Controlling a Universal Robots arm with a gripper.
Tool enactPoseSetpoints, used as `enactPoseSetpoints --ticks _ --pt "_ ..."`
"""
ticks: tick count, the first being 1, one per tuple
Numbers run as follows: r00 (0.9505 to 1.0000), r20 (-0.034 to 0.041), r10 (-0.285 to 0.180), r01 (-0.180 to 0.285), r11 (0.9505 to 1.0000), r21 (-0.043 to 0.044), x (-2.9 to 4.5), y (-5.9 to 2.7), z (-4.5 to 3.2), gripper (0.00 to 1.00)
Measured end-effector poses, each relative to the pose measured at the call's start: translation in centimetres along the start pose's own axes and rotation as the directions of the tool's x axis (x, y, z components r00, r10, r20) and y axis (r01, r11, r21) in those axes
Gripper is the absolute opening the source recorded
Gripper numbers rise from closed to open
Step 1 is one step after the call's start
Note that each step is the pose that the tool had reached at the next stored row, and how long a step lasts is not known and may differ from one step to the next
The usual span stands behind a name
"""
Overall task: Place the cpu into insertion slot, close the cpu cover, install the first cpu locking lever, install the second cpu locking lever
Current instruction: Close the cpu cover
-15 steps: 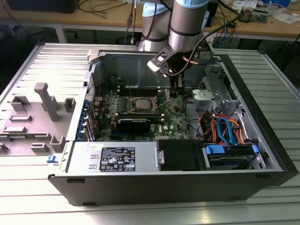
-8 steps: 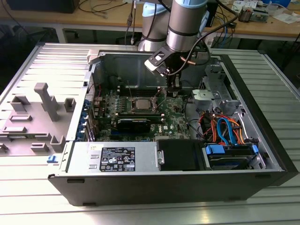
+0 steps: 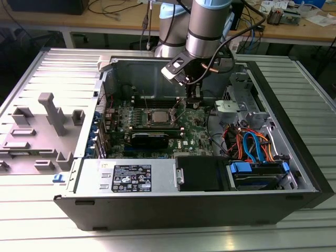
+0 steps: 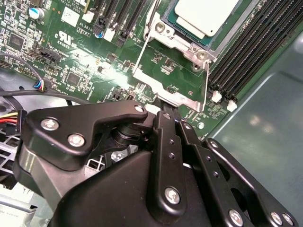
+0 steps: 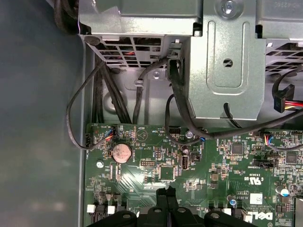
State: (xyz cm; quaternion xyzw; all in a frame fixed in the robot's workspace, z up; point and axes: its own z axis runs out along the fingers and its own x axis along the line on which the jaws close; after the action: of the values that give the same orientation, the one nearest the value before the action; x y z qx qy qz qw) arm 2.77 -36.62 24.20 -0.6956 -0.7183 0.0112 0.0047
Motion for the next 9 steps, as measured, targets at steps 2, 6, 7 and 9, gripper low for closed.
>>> enactPoseSetpoints --ticks 2,6,7,9 --pt "1.0000 0.0001 0.000 0.000 1.0000 0.0000 0.00 -0.06 0.00 0.11" --pt "1.0000 0.0001 0.000 0.000 1.0000 0.0000 0.01 -0.24 0.00 0.11" --pt "1.0000 0.0001 0.000 0.000 1.0000 0.0000 0.01 -0.29 0.00 0.11" --pt "1.0000 0.0001 0.000 0.000 1.0000 0.0000 0.02 -0.47 0.01 0.11"
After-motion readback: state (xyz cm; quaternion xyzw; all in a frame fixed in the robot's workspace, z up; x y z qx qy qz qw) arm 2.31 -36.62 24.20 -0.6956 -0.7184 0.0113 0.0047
